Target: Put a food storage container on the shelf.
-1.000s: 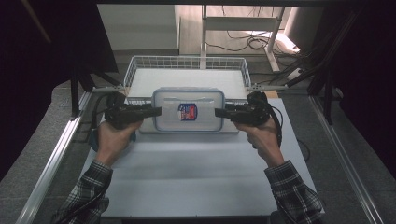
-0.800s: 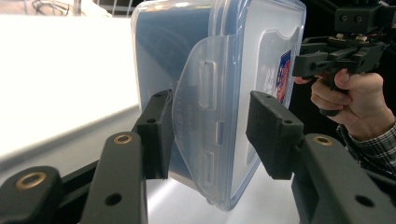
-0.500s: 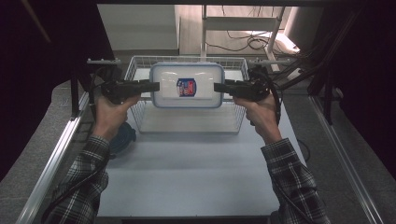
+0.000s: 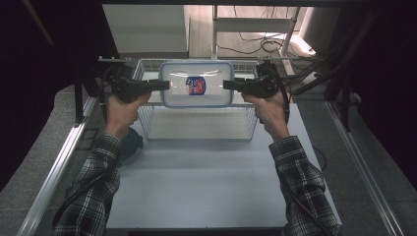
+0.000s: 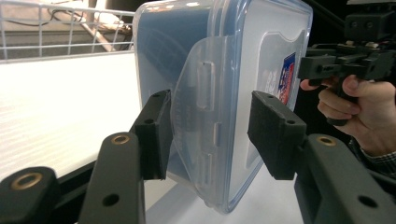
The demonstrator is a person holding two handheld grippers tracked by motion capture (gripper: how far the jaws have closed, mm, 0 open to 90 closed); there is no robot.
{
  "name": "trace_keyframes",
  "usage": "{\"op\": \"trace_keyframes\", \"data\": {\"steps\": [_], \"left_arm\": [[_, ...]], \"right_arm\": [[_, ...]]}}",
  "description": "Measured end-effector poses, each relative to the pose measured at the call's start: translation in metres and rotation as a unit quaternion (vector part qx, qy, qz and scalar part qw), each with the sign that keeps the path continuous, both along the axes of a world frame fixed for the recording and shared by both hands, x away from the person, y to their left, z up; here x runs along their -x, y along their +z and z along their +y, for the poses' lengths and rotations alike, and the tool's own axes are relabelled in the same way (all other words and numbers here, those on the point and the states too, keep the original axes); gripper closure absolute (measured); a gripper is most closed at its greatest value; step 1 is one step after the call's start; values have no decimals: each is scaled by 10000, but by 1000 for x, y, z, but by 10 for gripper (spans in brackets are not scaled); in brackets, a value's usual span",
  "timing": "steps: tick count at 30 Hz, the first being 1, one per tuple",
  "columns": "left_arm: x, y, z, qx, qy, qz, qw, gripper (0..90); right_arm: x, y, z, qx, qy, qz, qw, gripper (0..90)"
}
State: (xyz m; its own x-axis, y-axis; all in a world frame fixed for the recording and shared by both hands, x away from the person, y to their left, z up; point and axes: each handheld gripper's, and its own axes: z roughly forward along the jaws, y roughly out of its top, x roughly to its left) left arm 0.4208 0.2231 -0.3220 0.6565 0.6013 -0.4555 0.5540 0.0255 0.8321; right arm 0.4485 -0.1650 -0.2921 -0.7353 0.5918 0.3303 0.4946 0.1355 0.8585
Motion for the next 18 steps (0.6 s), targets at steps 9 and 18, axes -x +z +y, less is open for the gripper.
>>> {"op": "trace_keyframes", "data": {"steps": [9,18], "left_arm": [[-8,-3,-2,-49,30,52,10000,492],[-9,-3,-6,-193,172,-136,9996,474]], "right_arm": [[-8,-5,1,21,-111,18,9999,506],[-10,-10,3,50,-294,-129,9995,487]]}}
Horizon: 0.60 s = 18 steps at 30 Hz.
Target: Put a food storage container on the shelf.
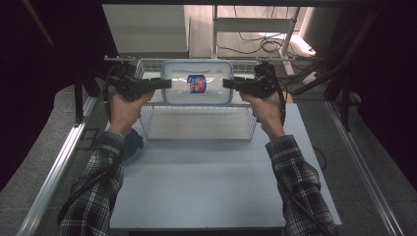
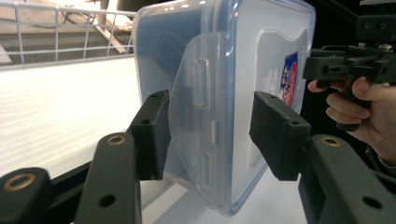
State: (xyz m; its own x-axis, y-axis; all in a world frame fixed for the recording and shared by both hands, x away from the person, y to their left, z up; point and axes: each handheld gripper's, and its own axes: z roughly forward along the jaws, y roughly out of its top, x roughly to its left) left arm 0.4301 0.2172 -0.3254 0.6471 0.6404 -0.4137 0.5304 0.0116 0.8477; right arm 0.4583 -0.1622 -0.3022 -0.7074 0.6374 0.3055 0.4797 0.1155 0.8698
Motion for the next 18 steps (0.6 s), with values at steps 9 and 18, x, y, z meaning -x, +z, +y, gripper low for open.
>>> {"op": "trace_keyframes", "data": {"steps": [9,18], "left_arm": [[-3,0,-7,-360,162,-106,9992,348],[-7,1,-11,-562,657,-30,9962,253]], "right_arm": [[0,-6,12,397,-167,-101,9990,469],[1,-11,9,357,-262,-83,9990,535]]}}
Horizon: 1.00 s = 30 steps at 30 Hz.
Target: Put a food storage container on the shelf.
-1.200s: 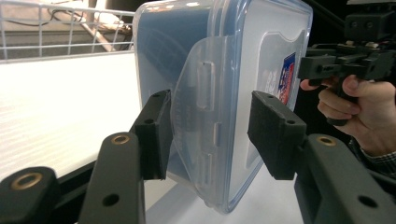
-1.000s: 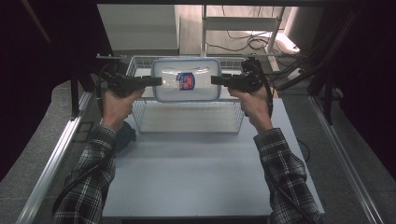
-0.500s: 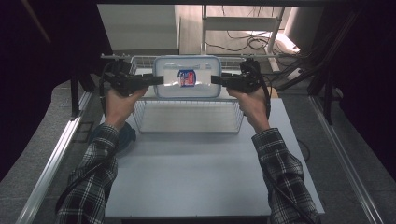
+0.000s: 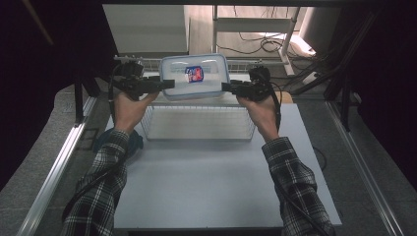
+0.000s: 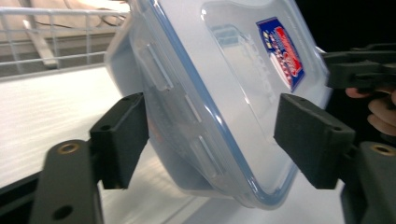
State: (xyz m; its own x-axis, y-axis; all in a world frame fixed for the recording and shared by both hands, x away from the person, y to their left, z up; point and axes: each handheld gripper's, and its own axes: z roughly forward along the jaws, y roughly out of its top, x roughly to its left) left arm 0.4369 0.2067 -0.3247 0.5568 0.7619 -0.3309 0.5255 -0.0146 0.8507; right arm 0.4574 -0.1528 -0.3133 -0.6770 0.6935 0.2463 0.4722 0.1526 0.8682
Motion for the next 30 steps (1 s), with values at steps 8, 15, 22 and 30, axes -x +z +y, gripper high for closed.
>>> {"op": "trace_keyframes", "data": {"steps": [8,15,22,30], "left_arm": [[1,0,1,-1,17,6,10000,421],[-2,-3,3,273,21,79,9996,443],[2,4,-9,-226,323,-264,9989,453],[4,6,-14,-135,222,-183,9995,500]], "right_arm": [[-1,5,2,15,-97,-70,9999,559],[0,8,4,135,-210,-158,9996,585],[0,11,7,208,-311,-212,9991,602],[1,14,3,302,-361,-238,9986,604]]}}
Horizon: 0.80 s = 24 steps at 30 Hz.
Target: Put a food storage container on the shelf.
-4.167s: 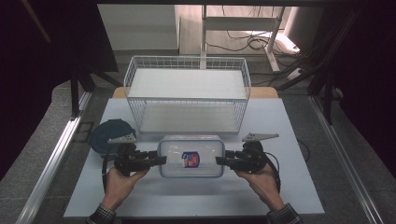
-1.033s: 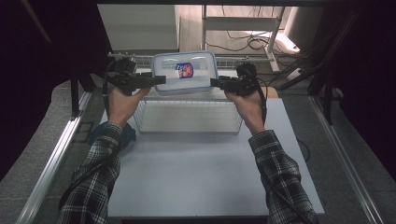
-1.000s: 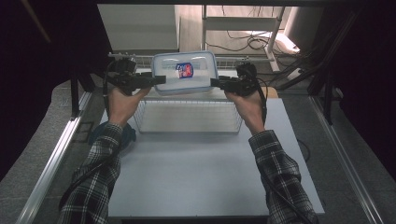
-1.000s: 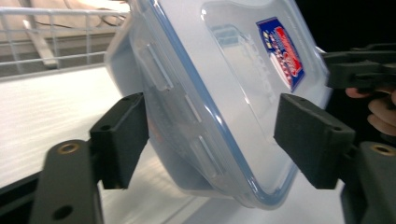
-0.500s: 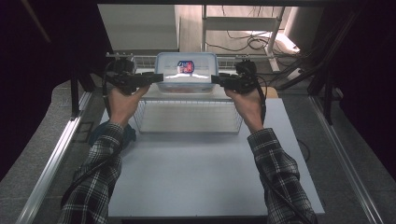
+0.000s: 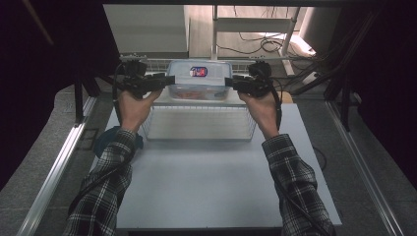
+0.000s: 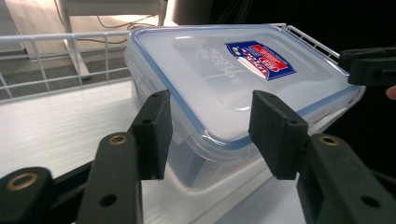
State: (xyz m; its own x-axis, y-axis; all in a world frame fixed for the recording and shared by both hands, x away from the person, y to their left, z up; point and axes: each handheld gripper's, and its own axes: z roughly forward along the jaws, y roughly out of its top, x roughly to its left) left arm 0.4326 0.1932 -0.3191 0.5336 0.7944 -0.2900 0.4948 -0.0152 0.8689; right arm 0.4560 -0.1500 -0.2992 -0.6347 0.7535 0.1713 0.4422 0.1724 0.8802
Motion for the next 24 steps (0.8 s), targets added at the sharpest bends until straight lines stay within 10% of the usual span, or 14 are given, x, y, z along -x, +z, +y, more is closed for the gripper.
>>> {"op": "trace_keyframes", "data": {"steps": [12,24], "left_arm": [[8,3,0,-91,17,-193,9998,444],[42,-5,5,-127,-624,-282,9976,241]], "right_arm": [[0,0,-1,11,-66,-12,10000,561],[32,-6,-6,183,259,-364,9988,227]]}}
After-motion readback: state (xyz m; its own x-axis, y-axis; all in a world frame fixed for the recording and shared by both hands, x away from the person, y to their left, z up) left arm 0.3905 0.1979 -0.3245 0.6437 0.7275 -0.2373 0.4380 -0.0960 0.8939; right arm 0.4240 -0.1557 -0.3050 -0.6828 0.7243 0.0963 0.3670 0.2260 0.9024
